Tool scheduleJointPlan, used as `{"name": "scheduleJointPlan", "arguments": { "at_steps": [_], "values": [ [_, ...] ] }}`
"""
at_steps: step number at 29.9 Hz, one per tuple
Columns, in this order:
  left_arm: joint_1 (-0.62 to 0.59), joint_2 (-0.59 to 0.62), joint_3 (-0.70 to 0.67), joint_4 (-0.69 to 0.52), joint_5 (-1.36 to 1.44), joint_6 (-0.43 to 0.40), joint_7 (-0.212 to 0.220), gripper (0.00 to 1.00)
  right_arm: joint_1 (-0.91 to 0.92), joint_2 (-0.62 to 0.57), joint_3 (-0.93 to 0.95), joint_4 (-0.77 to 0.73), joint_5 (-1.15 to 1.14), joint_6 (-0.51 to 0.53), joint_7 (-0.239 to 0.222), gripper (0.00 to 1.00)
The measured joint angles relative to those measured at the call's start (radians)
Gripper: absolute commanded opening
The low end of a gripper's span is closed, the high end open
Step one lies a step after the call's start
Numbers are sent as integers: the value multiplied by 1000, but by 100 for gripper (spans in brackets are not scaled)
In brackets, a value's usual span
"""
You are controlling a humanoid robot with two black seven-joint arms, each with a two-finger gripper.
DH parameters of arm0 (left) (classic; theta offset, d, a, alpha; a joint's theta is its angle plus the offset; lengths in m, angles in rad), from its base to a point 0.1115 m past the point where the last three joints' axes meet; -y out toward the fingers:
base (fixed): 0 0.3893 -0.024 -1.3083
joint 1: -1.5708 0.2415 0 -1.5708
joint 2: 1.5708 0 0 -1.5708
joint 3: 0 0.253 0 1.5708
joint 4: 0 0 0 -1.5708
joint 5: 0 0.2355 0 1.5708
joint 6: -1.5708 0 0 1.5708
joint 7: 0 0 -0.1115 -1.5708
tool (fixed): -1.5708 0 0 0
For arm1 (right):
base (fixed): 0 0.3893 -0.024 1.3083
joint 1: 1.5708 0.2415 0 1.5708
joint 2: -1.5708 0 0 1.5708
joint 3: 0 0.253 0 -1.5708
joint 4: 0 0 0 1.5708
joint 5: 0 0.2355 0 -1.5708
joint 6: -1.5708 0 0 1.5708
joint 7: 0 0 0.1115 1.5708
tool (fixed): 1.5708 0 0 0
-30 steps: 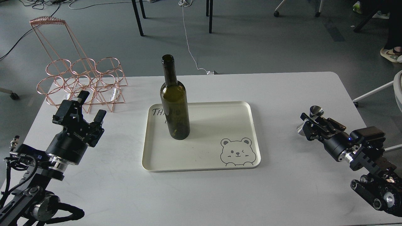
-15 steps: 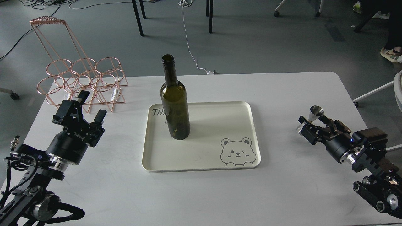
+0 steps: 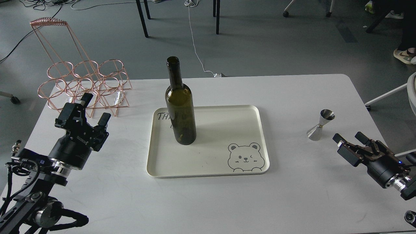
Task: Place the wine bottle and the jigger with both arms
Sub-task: 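Withdraw the right gripper away from the jigger, then reach the left gripper to the green wine bottle neck and grasp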
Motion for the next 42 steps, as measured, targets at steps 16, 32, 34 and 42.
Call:
{"name": "scheduleJointPlan", "arguments": {
  "at_steps": [16, 32, 34, 42],
  "values": [
    [-16, 60, -31, -2, -4, 5, 0, 98, 302, 123, -43, 309, 663, 7, 0, 99],
    [-30, 198, -35, -230, 598, 5, 0, 98, 280, 291, -30, 77, 956, 576, 0, 99],
    [-73, 210, -36, -246, 797, 14, 0, 98, 274, 300, -27, 73, 955, 582, 0, 99],
    [-310, 229, 41, -220, 1248, 62, 0, 98, 270, 303, -22, 72, 953, 584, 0, 99]
  ]
}}
